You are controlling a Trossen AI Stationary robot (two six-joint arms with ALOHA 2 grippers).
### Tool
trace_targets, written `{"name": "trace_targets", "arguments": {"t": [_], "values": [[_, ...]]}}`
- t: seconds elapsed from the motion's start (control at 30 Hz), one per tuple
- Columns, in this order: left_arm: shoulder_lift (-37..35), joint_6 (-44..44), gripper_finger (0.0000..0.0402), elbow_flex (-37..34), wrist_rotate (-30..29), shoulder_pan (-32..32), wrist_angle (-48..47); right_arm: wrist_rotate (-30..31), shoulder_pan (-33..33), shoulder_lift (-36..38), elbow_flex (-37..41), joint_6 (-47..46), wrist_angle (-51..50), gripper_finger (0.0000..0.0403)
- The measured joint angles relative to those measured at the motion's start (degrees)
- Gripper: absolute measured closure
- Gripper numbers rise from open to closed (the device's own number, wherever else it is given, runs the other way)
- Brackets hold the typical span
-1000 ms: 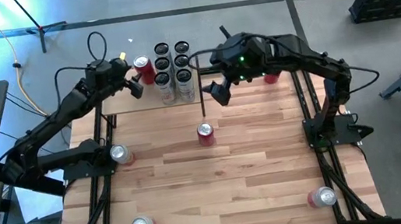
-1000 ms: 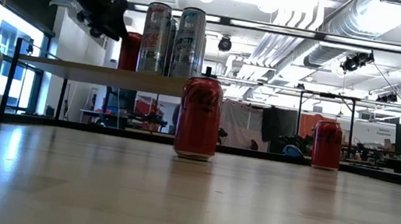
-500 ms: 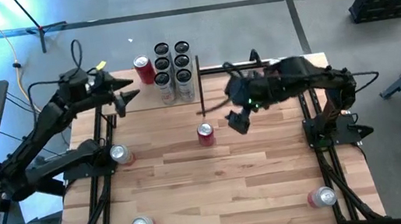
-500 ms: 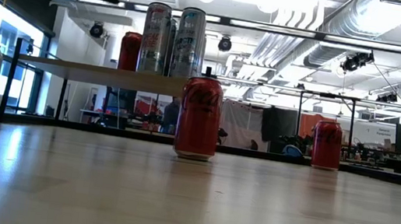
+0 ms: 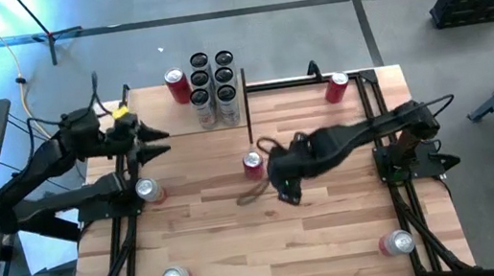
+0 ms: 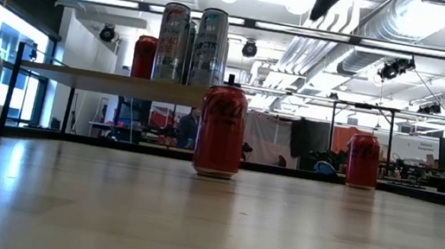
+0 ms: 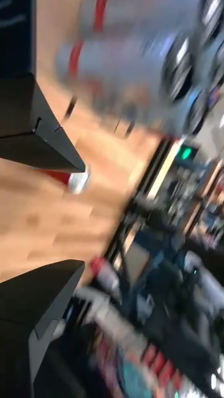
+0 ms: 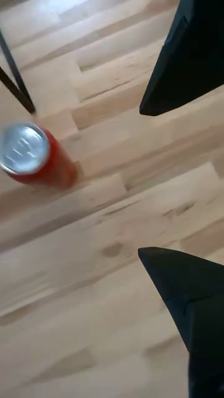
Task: Place canned beverage on shelf
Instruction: Put the bottom red soda can on the shelf aligned with the other red soda can
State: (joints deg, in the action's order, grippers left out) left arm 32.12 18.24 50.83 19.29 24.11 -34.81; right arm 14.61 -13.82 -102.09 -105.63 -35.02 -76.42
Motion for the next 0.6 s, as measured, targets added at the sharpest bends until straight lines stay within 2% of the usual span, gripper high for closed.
{"name": "trace_targets", "arguments": {"t": [0.1,0.23,0.43,0.6], "values": [[-0.04,5.56,0.0167,-0.02,-1.84,-6.47,-0.02,1.03,-1.0,1.68,7.84,2.37,6.05,0.0054],[1.84,12.71,0.0167,0.0,-8.96,-15.52,0.11,1.87,-1.08,4.82,19.14,2.62,16.53,0.0054],[10.58,17.15,0.0167,-0.07,-18.49,-27.58,-0.07,3.38,-0.16,6.82,31.9,8.27,27.39,0.0054],[19.44,19.22,0.0167,-0.11,-21.29,-34.98,-0.52,3.63,2.68,6.82,38.5,17.59,39.67,0.0054]]}}
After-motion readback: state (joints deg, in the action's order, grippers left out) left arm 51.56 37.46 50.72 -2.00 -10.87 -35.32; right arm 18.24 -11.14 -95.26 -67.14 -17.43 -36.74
